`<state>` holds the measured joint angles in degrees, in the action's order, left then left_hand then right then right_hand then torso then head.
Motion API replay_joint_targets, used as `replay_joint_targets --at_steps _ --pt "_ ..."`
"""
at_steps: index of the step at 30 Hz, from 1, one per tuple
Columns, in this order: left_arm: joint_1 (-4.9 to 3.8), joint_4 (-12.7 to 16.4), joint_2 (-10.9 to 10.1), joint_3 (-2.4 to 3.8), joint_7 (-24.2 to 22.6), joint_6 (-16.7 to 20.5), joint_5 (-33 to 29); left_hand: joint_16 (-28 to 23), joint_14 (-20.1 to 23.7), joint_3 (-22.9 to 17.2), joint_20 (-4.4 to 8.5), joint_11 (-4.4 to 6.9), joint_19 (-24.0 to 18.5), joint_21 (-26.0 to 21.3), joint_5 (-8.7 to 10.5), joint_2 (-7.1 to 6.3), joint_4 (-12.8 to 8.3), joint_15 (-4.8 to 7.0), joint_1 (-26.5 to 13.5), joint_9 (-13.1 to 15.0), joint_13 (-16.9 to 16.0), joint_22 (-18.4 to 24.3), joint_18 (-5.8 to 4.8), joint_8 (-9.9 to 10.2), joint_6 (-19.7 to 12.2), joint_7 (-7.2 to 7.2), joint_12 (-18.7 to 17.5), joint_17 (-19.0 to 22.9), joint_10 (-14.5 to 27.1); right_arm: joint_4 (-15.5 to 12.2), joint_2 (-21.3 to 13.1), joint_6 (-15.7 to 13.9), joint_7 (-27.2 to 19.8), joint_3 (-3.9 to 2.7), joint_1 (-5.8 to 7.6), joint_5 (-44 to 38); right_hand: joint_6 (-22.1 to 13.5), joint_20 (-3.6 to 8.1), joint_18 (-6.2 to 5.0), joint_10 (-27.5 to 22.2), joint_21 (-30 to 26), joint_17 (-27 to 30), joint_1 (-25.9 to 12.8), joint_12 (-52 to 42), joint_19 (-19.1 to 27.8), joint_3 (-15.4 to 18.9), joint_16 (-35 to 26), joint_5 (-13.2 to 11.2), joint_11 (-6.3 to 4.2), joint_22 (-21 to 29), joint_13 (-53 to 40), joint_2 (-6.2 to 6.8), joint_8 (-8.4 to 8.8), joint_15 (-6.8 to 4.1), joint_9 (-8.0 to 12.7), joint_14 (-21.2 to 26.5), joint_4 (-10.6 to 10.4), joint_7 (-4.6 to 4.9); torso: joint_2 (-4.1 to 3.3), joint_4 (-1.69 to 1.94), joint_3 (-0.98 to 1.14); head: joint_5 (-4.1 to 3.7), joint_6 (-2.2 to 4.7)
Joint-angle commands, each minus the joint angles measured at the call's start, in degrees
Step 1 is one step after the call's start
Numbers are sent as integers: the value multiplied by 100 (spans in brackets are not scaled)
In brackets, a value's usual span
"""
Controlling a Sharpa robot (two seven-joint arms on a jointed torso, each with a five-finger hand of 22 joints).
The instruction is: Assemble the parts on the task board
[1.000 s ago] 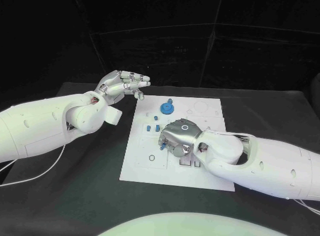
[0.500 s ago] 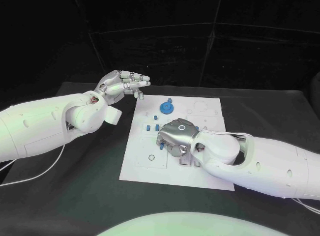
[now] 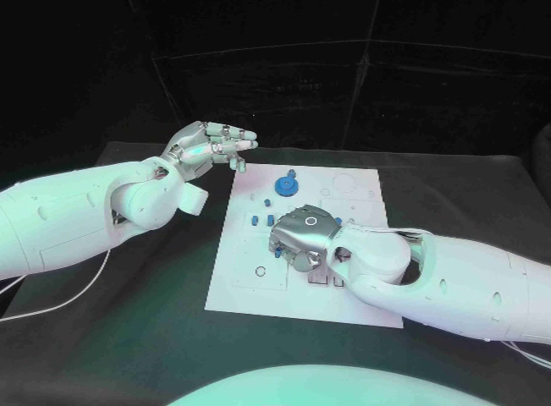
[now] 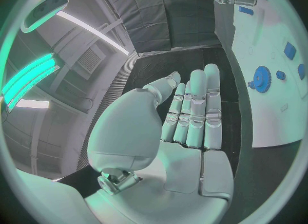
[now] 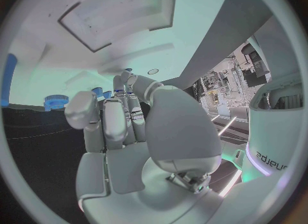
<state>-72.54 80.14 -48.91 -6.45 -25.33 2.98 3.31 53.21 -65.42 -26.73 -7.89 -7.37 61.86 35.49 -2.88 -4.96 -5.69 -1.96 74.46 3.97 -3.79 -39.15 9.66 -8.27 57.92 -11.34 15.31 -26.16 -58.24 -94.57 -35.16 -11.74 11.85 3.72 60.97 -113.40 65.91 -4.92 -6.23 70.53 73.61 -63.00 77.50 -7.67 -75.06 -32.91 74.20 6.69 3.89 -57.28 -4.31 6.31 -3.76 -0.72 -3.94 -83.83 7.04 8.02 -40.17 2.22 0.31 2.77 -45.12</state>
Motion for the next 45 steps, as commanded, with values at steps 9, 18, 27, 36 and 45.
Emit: replay_joint_targets --at_steps 9,18,27,36,45 --pt "-7 -4 -5 5 -7 -70 -28 30 37 23 13 12 43 -23 -14 17 1 -18 31 -3 -2 8 87 -33 -41 7 37 8 39 -41 -29 57 -88 -1 6 117 -67 -16 -13 -31 8 7 -153 75 -30 89 29 77 17 8 31 58 14 -11 10 -172 -31 17 -8 0 6 2 -5" --pt "-7 -9 -5 5 2 -75 -28 31 39 27 14 10 45 -26 -14 16 -5 -18 38 -3 -2 11 87 -35 -46 6 39 12 44 -5 -26 -91 -91 -1 6 223 -807 -58 -21 -269 -24 65 -295 241 -12 156 18 131 67 52 70 193 40 44 44 -156 -94 51 -7 6 1 -3 -7" --pt "-8 -14 -4 5 12 -80 -28 32 42 33 14 8 46 -30 -14 16 -9 -19 42 -4 -1 15 86 -35 -53 3 41 16 51 -34 -86 -399 -113 0 6 327 -1186 -101 -40 -512 -102 181 -352 354 46 196 -44 128 132 176 73 281 35 84 32 -123 -134 105 -5 -2 8 -8 4" --pt "-7 -27 -6 4 20 -87 -28 32 42 33 14 8 46 -30 -14 16 -9 -19 42 -4 -1 15 86 -35 -53 3 41 16 51 -426 -600 -750 -68 -46 35 676 -1074 -115 -39 -484 -103 194 -358 323 37 202 -45 161 144 174 65 277 -26 95 -1 -122 -162 105 3 -3 1 -93 90" --pt "-7 -10 -12 3 23 -97 -28 33 47 37 14 7 47 -34 -14 18 -18 -19 53 -4 -1 20 86 -38 -60 1 44 22 59 -607 -1390 -282 233 -214 503 1677 -1034 -152 -78 -907 -307 409 -174 128 120 2910 -152 -203 159 443 23 232 7 99 7 -82 -914 50 6 -26 -2 -304 278"
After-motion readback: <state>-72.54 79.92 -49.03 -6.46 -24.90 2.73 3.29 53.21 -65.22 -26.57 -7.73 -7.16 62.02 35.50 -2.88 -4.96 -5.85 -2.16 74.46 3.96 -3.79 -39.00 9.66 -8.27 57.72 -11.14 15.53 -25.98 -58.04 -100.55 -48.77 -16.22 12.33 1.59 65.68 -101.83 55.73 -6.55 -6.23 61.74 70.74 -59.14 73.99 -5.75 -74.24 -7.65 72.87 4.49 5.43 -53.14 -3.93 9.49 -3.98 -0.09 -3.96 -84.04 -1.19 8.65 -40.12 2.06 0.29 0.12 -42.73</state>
